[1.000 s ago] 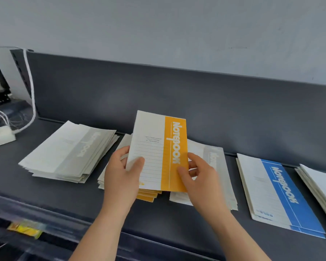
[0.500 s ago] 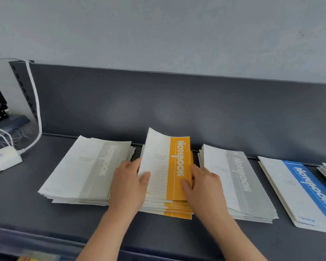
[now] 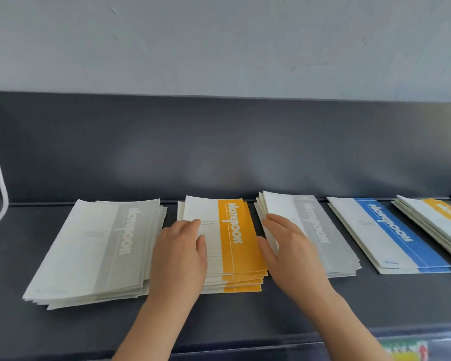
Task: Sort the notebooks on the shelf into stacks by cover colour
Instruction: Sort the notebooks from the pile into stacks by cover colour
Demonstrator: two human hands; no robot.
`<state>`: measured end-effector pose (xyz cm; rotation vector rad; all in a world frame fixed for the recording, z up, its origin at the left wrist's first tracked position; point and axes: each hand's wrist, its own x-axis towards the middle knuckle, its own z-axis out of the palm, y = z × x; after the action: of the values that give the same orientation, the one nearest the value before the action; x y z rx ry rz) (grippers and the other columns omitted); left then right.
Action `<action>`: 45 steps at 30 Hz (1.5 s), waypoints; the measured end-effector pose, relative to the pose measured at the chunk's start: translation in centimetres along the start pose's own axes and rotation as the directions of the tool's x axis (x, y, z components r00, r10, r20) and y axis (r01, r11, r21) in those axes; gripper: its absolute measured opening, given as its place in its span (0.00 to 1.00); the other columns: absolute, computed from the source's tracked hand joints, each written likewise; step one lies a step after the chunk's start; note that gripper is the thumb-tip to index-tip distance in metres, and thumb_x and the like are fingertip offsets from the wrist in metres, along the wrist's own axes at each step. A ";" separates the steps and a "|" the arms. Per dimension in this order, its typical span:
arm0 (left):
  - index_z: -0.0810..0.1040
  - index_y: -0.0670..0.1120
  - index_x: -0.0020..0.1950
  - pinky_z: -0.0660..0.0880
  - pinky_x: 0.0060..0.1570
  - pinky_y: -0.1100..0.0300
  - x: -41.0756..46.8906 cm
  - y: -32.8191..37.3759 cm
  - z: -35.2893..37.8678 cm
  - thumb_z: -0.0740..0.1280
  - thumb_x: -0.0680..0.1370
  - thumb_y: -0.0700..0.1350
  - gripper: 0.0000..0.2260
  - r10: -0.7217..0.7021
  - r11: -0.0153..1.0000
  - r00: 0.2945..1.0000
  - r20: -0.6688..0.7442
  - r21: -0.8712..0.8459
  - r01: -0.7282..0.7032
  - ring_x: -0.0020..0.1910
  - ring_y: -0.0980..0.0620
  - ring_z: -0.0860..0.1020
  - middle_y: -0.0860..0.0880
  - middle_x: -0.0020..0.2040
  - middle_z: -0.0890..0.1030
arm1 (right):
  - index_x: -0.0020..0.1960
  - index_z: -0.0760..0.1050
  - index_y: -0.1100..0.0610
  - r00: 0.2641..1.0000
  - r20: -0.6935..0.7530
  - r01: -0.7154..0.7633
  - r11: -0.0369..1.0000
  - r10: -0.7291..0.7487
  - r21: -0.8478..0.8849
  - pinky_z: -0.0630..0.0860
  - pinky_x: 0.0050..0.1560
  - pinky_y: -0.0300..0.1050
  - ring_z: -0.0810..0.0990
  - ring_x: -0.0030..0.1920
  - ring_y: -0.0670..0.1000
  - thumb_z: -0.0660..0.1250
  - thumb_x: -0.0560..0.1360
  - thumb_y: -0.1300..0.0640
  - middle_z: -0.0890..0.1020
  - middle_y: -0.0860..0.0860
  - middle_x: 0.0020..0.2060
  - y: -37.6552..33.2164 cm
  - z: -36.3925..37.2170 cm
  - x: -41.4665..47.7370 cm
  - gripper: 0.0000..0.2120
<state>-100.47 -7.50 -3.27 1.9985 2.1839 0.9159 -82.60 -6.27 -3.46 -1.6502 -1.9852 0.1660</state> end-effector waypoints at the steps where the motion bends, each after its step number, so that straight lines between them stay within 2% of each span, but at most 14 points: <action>1: 0.69 0.49 0.71 0.68 0.61 0.61 -0.2 0.6 0.0 0.57 0.81 0.50 0.19 0.027 0.999 1.000 -0.003 -0.028 -0.027 0.65 0.53 0.70 0.52 0.67 0.73 | 0.70 0.68 0.51 1.000 -0.020 -0.012 1.000 0.012 -0.009 0.60 0.65 0.34 0.68 0.68 0.46 0.59 0.79 0.49 0.69 0.45 0.69 0.4 -0.4 -0.3 0.20; 4: 0.73 0.49 0.68 0.69 0.60 0.61 -0.8 2.6 0.5 0.59 0.80 0.49 0.17 0.105 0.988 0.994 -0.012 -0.112 -0.106 0.63 0.53 0.72 0.52 0.64 0.76 | 0.70 0.68 0.52 0.998 -0.054 -0.046 0.998 0.043 -0.049 0.59 0.64 0.33 0.68 0.68 0.46 0.59 0.79 0.50 0.70 0.46 0.69 2.0 -1.6 -1.5 0.20; 9: 0.81 0.45 0.59 0.72 0.48 0.59 -2.0 6.7 2.3 0.65 0.78 0.44 0.11 0.232 0.960 0.972 -0.044 -0.152 -0.236 0.52 0.48 0.78 0.48 0.53 0.82 | 0.71 0.66 0.50 0.987 -0.092 -0.137 0.988 0.131 -0.066 0.62 0.66 0.36 0.68 0.69 0.45 0.59 0.79 0.48 0.68 0.44 0.70 5.8 -4.1 -4.2 0.22; 14: 0.79 0.48 0.62 0.70 0.52 0.63 -3.8 12.7 4.1 0.64 0.78 0.48 0.14 0.265 0.946 0.963 -0.043 -0.184 -0.268 0.57 0.51 0.77 0.50 0.59 0.80 | 0.69 0.69 0.52 0.978 -0.141 -0.162 0.984 0.151 -0.071 0.65 0.65 0.37 0.70 0.67 0.46 0.60 0.78 0.49 0.71 0.45 0.68 10.5 -7.9 -6.3 0.20; 17: 0.80 0.46 0.60 0.75 0.50 0.57 -5.3 16.6 5.5 0.65 0.78 0.46 0.12 0.276 0.941 0.960 -0.035 -0.191 -0.278 0.54 0.48 0.78 0.49 0.56 0.82 | 0.70 0.68 0.51 0.979 -0.140 -0.159 0.984 0.147 -0.081 0.63 0.65 0.35 0.67 0.69 0.44 0.59 0.79 0.49 0.69 0.44 0.69 14.1 -10.4 -7.6 0.20; 20: 0.81 0.46 0.57 0.76 0.47 0.56 -6.8 20.8 7.1 0.66 0.77 0.45 0.11 0.292 0.937 0.956 -0.034 -0.191 -0.293 0.50 0.48 0.79 0.48 0.52 0.83 | 0.69 0.68 0.51 0.979 -0.143 -0.162 0.983 0.149 -0.083 0.64 0.64 0.35 0.67 0.68 0.44 0.59 0.79 0.49 0.70 0.43 0.69 17.9 -13.0 -9.0 0.20; 27: 0.79 0.48 0.62 0.74 0.50 0.56 -10.0 29.3 11.5 0.63 0.79 0.49 0.14 0.280 0.926 0.960 -0.020 -0.257 -0.276 0.53 0.51 0.76 0.52 0.57 0.81 | 0.69 0.69 0.53 0.974 -0.157 -0.180 0.979 0.164 -0.093 0.61 0.64 0.33 0.68 0.68 0.44 0.61 0.78 0.51 0.71 0.44 0.68 26.8 -17.7 -11.8 0.20; 35: 0.76 0.51 0.64 0.66 0.47 0.67 -10.7 35.2 15.2 0.60 0.79 0.52 0.15 0.309 0.919 0.951 0.027 -0.266 -0.291 0.57 0.56 0.72 0.55 0.58 0.79 | 0.68 0.71 0.54 0.956 -0.200 -0.228 0.972 0.213 -0.058 0.67 0.64 0.38 0.71 0.67 0.46 0.62 0.77 0.51 0.72 0.46 0.67 33.3 -20.5 -13.0 0.19; 40: 0.79 0.50 0.61 0.71 0.48 0.61 -9.4 38.4 17.0 0.62 0.79 0.50 0.13 0.351 0.900 0.936 0.039 -0.289 -0.326 0.53 0.55 0.74 0.54 0.54 0.81 | 0.68 0.71 0.54 0.941 -0.228 -0.268 0.963 0.252 -0.040 0.67 0.65 0.39 0.70 0.67 0.46 0.62 0.77 0.52 0.72 0.46 0.67 36.5 -21.6 -12.1 0.20; 45: 0.77 0.50 0.64 0.73 0.53 0.59 -7.3 41.8 18.7 0.61 0.79 0.51 0.15 0.385 0.883 0.922 0.052 -0.313 -0.351 0.57 0.54 0.75 0.54 0.60 0.79 | 0.68 0.71 0.53 0.923 -0.262 -0.307 0.950 0.283 -0.057 0.64 0.64 0.36 0.69 0.67 0.45 0.61 0.78 0.51 0.72 0.45 0.67 39.1 -23.2 -10.6 0.19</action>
<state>-54.12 -7.22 -2.69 2.2794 1.5196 1.0628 -36.35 -12.54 -4.09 -1.9245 -1.5717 -0.0304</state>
